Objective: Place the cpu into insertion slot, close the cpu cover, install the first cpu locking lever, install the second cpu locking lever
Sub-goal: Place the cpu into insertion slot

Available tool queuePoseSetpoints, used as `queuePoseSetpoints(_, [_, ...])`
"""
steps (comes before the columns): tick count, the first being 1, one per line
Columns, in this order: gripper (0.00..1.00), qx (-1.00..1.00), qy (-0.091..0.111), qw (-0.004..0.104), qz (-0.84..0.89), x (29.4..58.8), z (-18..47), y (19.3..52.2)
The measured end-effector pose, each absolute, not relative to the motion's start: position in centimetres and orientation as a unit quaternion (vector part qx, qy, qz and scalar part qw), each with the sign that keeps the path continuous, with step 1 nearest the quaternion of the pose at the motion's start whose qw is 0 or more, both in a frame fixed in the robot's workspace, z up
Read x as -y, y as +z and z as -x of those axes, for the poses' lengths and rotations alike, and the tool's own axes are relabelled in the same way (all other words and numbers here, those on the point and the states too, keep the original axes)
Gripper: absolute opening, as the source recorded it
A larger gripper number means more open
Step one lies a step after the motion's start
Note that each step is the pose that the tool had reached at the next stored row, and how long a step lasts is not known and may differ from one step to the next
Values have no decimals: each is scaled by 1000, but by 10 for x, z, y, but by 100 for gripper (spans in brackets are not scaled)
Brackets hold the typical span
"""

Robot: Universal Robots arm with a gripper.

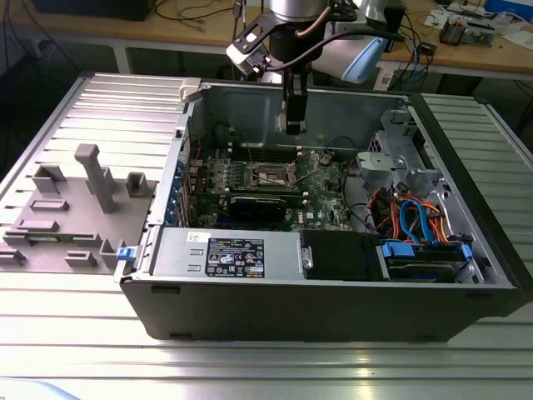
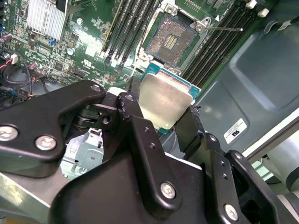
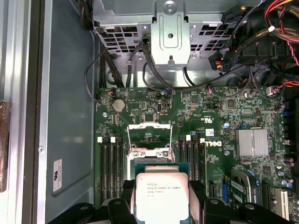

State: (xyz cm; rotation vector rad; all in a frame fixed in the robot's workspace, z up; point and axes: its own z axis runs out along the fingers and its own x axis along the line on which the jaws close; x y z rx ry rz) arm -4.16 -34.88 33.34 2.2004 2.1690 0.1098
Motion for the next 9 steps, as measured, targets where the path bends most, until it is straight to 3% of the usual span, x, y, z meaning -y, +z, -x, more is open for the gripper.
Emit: queuePoseSetpoints(9, [54, -701, 36, 25, -711, 349, 42, 330])
